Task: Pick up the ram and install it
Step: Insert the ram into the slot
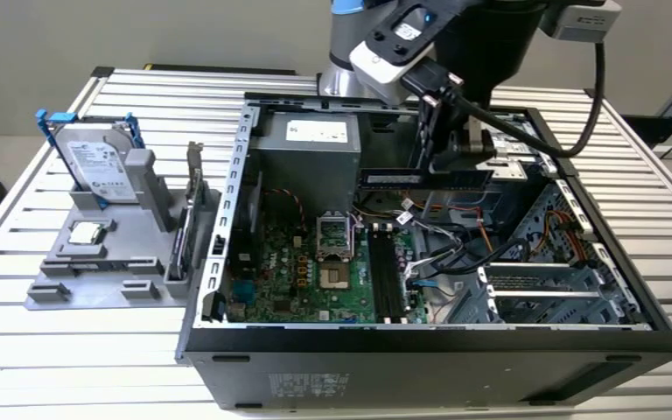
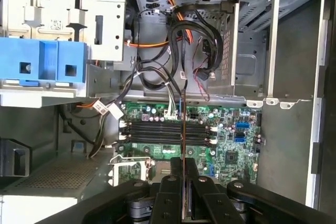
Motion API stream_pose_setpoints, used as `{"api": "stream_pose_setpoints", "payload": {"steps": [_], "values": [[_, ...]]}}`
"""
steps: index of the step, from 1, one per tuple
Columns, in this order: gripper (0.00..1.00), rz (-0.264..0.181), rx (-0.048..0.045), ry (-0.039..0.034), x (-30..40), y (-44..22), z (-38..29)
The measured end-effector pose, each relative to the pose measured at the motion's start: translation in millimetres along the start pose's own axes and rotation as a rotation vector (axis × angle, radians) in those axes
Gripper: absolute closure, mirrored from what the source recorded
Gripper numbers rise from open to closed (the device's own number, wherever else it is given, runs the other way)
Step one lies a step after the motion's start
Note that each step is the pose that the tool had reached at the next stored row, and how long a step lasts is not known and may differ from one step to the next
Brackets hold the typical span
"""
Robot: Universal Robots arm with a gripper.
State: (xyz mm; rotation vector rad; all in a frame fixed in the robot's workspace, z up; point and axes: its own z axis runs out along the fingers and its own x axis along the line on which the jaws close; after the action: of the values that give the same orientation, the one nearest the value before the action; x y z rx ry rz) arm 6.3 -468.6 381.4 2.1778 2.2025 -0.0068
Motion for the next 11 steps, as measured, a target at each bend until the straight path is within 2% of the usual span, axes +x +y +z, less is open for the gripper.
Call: {"api": "stream_pose_setpoints", "payload": {"steps": [4,11], "values": [[1.0,0.015,0.0005,-0.0005,3.4,0.0,0.3],[1.0,0.016,0.0005,-0.0005,11.1,0.1,0.6]]}}
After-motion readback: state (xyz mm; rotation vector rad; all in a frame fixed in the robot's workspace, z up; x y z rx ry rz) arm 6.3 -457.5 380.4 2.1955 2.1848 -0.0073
